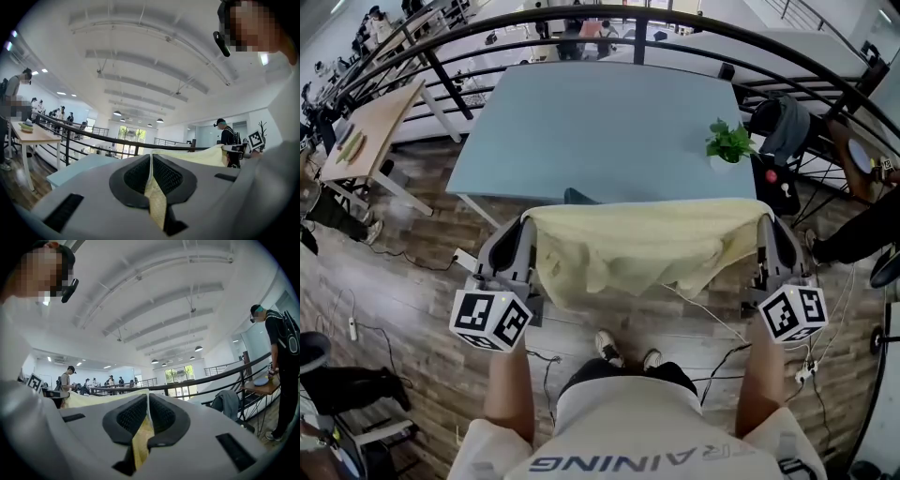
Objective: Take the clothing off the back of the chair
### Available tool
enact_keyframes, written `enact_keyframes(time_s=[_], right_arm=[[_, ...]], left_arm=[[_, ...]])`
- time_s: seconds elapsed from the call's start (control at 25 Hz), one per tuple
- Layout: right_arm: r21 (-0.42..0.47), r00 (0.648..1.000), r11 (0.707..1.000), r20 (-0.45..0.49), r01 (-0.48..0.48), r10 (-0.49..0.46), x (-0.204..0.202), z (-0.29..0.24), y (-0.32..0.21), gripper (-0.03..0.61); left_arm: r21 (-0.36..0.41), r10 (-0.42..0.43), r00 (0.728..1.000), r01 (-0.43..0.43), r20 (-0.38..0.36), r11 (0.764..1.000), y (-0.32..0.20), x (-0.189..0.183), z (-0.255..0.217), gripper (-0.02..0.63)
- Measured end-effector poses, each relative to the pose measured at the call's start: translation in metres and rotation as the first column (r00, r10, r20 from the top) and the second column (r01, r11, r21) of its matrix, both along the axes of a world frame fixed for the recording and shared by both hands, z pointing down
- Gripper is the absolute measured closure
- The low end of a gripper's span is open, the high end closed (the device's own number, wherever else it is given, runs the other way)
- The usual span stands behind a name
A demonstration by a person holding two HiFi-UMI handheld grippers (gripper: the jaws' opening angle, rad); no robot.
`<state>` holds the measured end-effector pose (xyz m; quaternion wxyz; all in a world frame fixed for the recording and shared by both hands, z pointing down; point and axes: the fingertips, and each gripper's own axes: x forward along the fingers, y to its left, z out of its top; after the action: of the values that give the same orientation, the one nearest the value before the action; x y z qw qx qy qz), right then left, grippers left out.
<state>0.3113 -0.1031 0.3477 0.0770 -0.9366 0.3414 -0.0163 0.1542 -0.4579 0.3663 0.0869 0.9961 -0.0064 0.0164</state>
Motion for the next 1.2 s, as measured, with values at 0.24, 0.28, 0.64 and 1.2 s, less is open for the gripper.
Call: enact_keyframes(time_s=[0.24, 0.28, 0.64, 1.2], right_arm=[[0.036, 0.999, 0.999, -0.019, 0.026, -0.026, -0.022, -0.002, 0.027, 0.545], [0.039, 0.999, 0.999, -0.016, 0.036, -0.035, -0.026, -0.001, 0.033, 0.545], [0.019, 0.992, 0.992, -0.03, 0.123, -0.122, -0.064, -0.002, 0.086, 0.545], [0.008, 0.988, 0.988, 0.018, 0.153, -0.153, -0.121, 0.026, 0.115, 0.545]], left_arm=[[0.041, -0.026, 0.999, 0.028, -0.03, 0.999, 0.033, -0.026, -0.014, 0.569], [0.043, -0.033, 0.999, 0.035, -0.029, 0.998, 0.04, -0.032, -0.015, 0.569], [0.062, -0.079, 0.997, 0.079, -0.003, 0.995, 0.114, -0.079, -0.02, 0.568], [0.065, -0.028, 0.999, 0.027, 0.022, 0.998, 0.162, -0.116, -0.009, 0.569]])
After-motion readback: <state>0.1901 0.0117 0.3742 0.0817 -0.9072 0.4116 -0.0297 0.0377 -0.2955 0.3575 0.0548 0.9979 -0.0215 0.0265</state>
